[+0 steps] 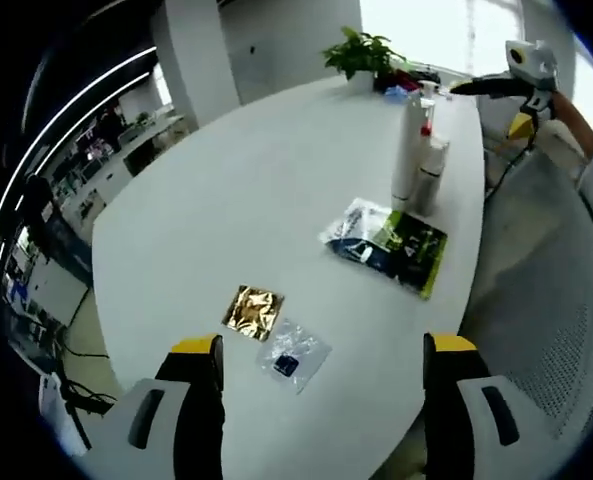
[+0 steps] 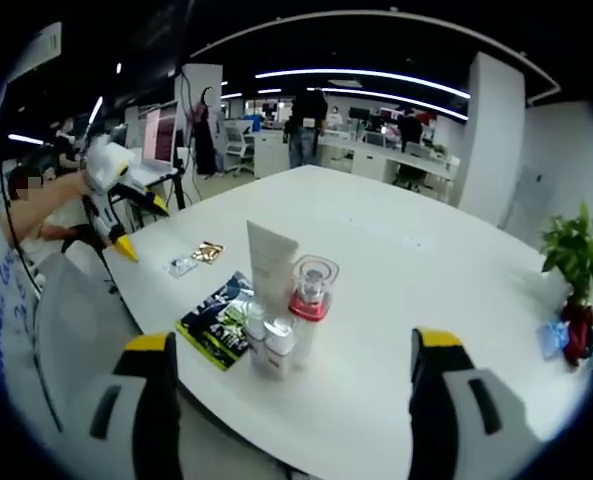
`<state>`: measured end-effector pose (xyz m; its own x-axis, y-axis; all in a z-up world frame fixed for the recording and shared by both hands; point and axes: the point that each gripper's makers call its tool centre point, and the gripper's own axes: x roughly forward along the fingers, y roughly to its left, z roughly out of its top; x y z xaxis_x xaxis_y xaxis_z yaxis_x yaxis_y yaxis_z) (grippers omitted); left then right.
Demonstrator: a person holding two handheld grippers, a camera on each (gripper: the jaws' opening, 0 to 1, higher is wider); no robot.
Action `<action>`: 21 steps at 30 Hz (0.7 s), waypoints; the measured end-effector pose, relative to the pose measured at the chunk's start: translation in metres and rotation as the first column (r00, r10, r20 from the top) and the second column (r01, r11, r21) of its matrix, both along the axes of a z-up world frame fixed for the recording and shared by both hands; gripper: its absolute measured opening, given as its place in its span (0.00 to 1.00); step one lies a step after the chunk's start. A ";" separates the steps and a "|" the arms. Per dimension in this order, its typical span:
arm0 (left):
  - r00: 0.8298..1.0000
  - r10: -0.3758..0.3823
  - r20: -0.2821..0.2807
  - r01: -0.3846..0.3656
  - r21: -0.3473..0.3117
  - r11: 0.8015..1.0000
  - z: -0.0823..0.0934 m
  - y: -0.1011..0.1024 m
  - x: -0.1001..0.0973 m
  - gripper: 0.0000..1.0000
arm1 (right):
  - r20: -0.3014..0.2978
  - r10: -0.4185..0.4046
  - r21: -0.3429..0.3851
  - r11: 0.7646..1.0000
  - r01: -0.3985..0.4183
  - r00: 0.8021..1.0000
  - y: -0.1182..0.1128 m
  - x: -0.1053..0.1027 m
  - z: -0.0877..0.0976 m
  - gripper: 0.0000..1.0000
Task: Arrange the skincare products in the storage area until every visible bottle or jar stands upright without overlapping.
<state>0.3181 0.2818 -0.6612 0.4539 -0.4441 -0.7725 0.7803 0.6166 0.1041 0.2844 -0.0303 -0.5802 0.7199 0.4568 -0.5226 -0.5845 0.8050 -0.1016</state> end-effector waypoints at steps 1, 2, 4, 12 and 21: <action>1.000 -0.001 -0.006 0.001 0.008 1.000 -0.002 0.001 0.000 0.79 | 0.001 -0.002 0.001 1.000 0.002 1.000 0.000 0.000 0.000 0.98; 1.000 -0.014 -0.022 0.014 0.029 0.999 -0.007 0.003 -0.001 0.78 | 0.003 -0.003 0.000 1.000 0.003 1.000 -0.001 0.000 0.001 0.98; 0.999 -0.029 -0.032 0.030 0.042 0.999 -0.011 0.003 -0.001 0.75 | 0.001 -0.007 0.000 1.000 0.007 1.000 -0.002 0.000 0.001 0.98; 0.993 -0.083 -0.080 0.090 0.095 0.991 -0.026 0.007 0.005 0.65 | 0.002 -0.014 0.006 1.000 0.014 1.000 -0.003 0.000 0.001 0.97; 0.980 -0.142 -0.141 0.161 0.134 0.978 -0.044 0.010 0.015 0.56 | -0.003 -0.021 0.004 1.000 0.021 1.000 -0.005 0.000 0.001 0.95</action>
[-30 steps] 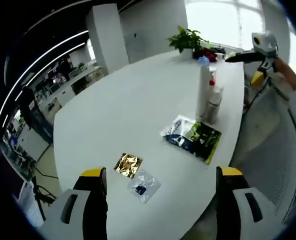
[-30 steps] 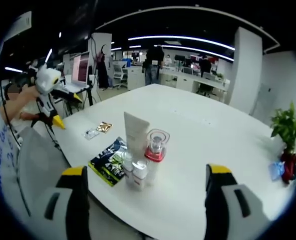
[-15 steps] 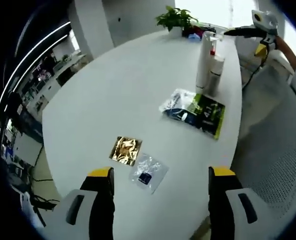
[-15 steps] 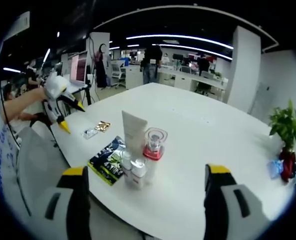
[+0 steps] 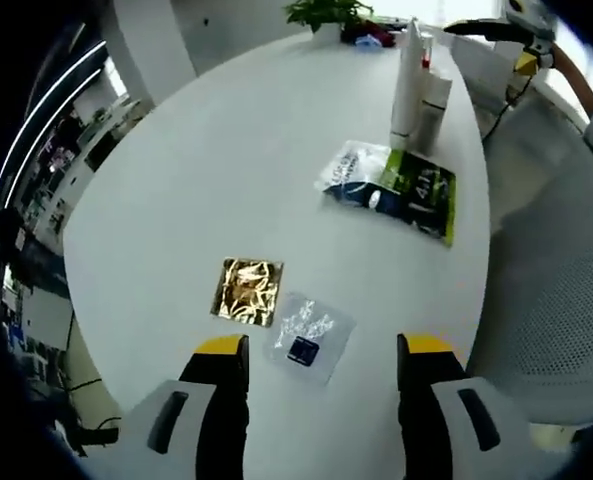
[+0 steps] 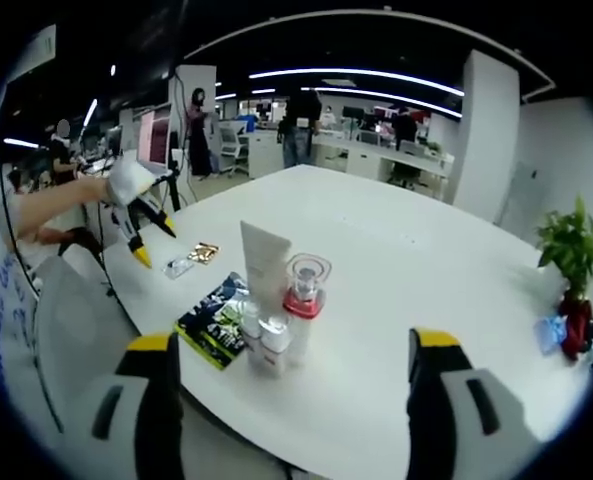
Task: Arrange the skincare products in the storage area until every visible bottle or jar stands upright without overlapping.
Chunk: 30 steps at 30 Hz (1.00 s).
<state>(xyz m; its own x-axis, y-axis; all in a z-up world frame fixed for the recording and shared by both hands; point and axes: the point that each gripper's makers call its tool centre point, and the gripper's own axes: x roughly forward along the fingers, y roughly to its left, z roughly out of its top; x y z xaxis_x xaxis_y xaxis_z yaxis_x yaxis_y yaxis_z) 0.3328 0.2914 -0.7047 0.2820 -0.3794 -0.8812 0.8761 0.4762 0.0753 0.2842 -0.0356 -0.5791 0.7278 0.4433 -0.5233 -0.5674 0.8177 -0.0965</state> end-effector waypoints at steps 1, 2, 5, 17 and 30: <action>1.000 -0.005 -0.004 0.005 0.001 1.000 -0.001 0.000 0.001 0.56 | 0.001 0.000 -0.002 1.000 0.000 1.000 0.000 0.000 0.000 0.95; 1.000 -0.012 -0.011 0.012 -0.003 1.000 -0.002 0.000 0.002 0.55 | 0.001 0.001 -0.003 1.000 -0.001 1.000 0.000 0.000 0.001 0.95; 0.999 -0.028 -0.033 0.028 -0.007 1.000 -0.006 -0.002 0.004 0.51 | -0.002 0.000 -0.008 1.000 0.000 1.000 -0.001 0.001 0.000 0.95; 0.991 -0.094 -0.090 0.099 0.051 0.994 -0.024 0.001 0.009 0.48 | -0.009 0.000 -0.007 1.000 0.000 1.000 -0.002 0.000 -0.001 0.94; 0.981 -0.121 -0.149 0.137 0.104 0.985 -0.043 0.008 0.014 0.46 | -0.022 -0.011 -0.010 1.000 0.011 1.000 -0.005 -0.001 -0.005 0.93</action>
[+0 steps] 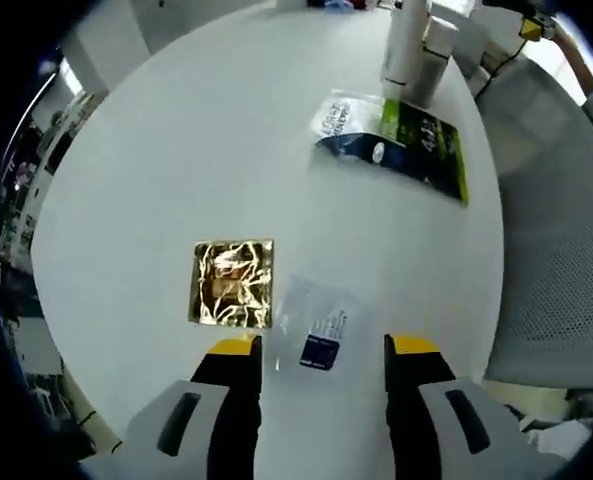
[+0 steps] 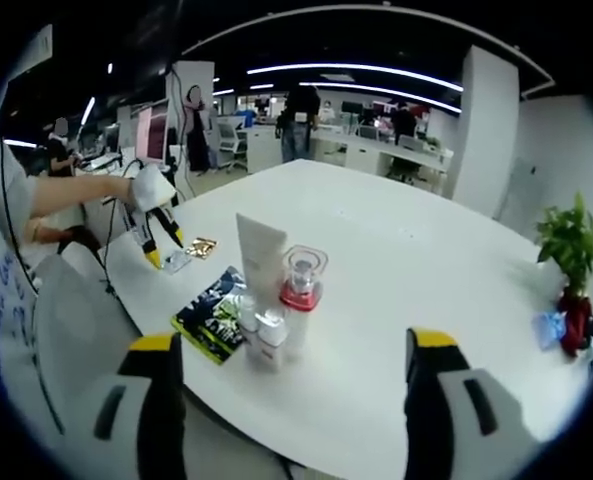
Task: Arrange the skincare products in the storage area until every visible bottle or jar stands upright without overlapping.
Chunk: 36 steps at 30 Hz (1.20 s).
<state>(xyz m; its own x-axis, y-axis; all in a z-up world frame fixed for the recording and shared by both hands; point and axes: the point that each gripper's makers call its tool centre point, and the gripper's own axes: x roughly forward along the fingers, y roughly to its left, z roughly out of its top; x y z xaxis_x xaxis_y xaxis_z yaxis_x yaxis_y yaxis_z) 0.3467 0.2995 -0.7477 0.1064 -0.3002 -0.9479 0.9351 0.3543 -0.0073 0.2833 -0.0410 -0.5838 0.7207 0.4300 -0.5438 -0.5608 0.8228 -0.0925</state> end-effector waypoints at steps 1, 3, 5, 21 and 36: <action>1.000 0.004 -0.004 -0.004 0.001 1.000 -0.001 0.001 0.001 0.45 | -0.001 -0.003 -0.002 1.000 0.003 1.000 -0.001 0.000 0.000 0.93; 1.000 0.001 -0.015 -0.001 0.003 1.000 -0.003 0.002 0.000 0.45 | -0.004 -0.005 -0.003 1.000 0.005 1.000 -0.002 0.000 -0.001 0.92; 1.000 -0.002 -0.012 0.002 0.006 1.000 -0.003 0.002 0.001 0.45 | -0.006 -0.009 -0.004 1.000 0.009 1.000 -0.004 -0.001 -0.002 0.92; 1.000 -0.031 0.002 0.031 0.028 0.999 -0.006 0.001 0.000 0.37 | -0.008 -0.011 -0.003 1.000 0.010 1.000 -0.003 0.000 -0.003 0.91; 1.000 -0.018 -0.008 0.018 0.017 1.000 -0.002 -0.006 -0.010 0.37 | -0.008 -0.004 -0.005 1.000 0.004 1.000 -0.002 -0.003 -0.002 0.91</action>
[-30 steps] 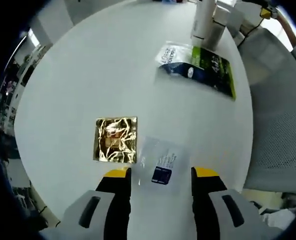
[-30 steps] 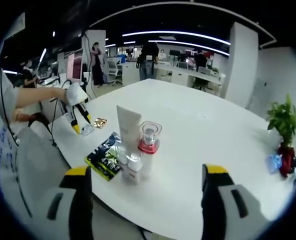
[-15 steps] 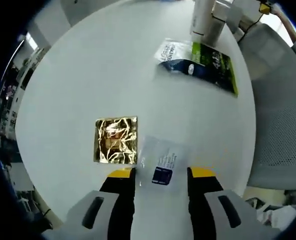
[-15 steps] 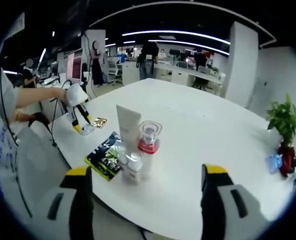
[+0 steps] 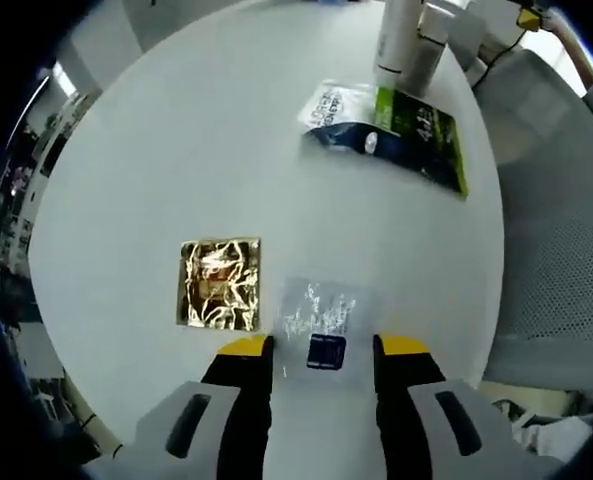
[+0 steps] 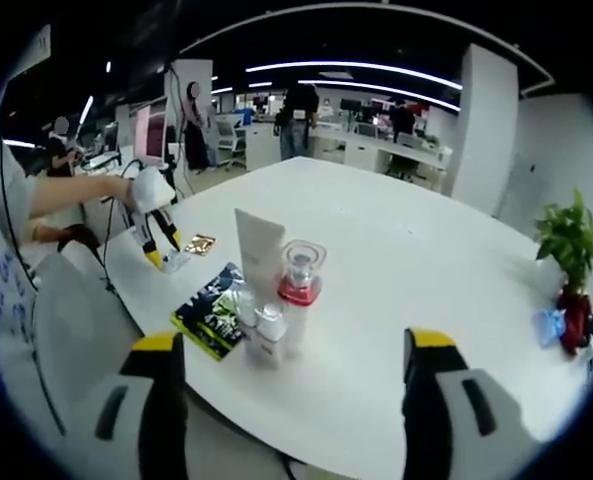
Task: Arrange the skincare products in the storage area until every visible bottle or jar stands upright without overlapping.
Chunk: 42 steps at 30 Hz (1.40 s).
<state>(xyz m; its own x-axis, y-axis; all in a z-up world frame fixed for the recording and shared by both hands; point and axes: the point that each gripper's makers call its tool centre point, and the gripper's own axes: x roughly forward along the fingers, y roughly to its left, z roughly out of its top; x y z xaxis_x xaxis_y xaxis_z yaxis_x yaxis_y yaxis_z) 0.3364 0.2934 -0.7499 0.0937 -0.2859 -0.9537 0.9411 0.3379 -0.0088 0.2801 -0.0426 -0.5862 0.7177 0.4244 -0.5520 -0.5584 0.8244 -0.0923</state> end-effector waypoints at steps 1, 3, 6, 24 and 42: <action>1.000 0.000 0.004 0.000 -0.003 1.000 0.001 -0.001 0.000 0.37 | 0.000 0.002 0.000 1.000 -0.002 1.000 0.000 0.000 0.000 0.91; 1.000 0.002 0.011 -0.002 -0.006 1.000 0.003 -0.004 -0.002 0.37 | 0.000 0.005 0.001 1.000 -0.005 1.000 0.002 -0.001 0.000 0.91; 1.000 -0.004 0.020 0.004 -0.010 1.000 0.005 -0.009 -0.005 0.37 | 0.001 0.010 0.000 1.000 -0.010 1.000 0.003 -0.001 0.001 0.91; 0.996 -0.077 0.042 0.079 -0.051 0.996 0.012 -0.056 -0.025 0.37 | 0.001 0.020 -0.004 1.000 -0.020 1.000 0.005 -0.004 0.002 0.91; 0.993 -0.115 0.028 0.117 -0.072 0.990 0.003 -0.084 -0.043 0.37 | -0.008 0.011 -0.005 1.000 -0.011 1.000 0.001 -0.006 -0.002 0.91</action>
